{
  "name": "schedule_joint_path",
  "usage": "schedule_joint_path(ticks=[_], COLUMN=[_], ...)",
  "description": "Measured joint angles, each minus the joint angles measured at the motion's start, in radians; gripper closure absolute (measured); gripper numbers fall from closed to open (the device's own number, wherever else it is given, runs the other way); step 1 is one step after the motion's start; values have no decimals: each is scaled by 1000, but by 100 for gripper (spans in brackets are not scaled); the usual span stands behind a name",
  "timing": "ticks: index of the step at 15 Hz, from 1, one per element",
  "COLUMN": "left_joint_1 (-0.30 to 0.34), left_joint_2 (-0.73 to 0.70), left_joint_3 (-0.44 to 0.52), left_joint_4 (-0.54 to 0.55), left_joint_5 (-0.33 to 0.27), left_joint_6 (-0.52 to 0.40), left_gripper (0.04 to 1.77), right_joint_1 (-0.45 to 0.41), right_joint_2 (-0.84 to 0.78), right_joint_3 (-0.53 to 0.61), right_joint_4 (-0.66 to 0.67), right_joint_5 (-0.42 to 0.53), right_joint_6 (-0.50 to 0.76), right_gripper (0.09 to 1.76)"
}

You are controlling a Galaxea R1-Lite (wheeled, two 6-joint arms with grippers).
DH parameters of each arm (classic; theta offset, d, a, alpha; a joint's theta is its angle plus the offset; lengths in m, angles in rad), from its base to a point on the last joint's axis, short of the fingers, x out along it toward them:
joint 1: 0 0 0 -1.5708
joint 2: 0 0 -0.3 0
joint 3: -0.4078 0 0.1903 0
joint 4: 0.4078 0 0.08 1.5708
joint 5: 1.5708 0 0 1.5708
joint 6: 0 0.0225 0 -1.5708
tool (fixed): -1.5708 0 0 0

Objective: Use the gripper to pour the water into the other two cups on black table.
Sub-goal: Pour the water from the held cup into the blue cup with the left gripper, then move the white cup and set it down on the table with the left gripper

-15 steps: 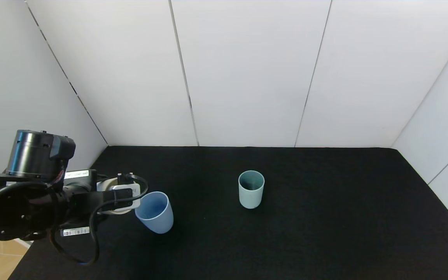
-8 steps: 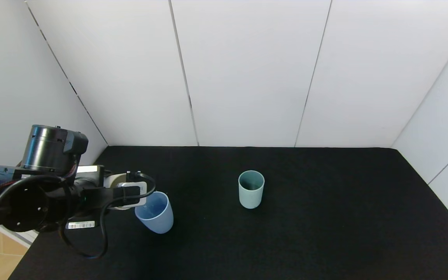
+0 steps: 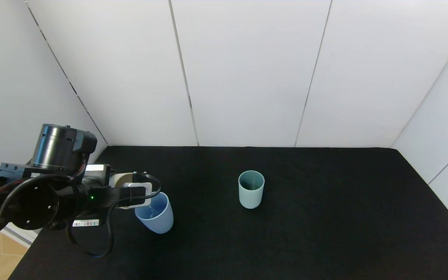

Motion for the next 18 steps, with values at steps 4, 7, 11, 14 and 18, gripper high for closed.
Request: schedule_joint_path(ticks=[4,7,11,14,18], left_joint_1=[1,4,20,31,26], left_joint_2=[0,-2,-12,-27,-54], left_joint_3=[2,10,3,-15,-65], left_joint_4=[-9,-13,-7,-8,-2], left_joint_5=[-7,-50,-92,-134,-169], left_joint_6=[-10,-33,-71,-115,-155], left_gripper=[63,63,63,63,63], right_joint_1=[0,0,0,0,0], right_joint_2=[0,0,0,0,0], right_joint_3=[0,0,0,0,0], right_joint_4=[0,0,0,0,0], right_joint_5=[0,0,0,0,0], right_joint_6=[0,0,0,0,0], right_gripper=[14,14,14,14,14])
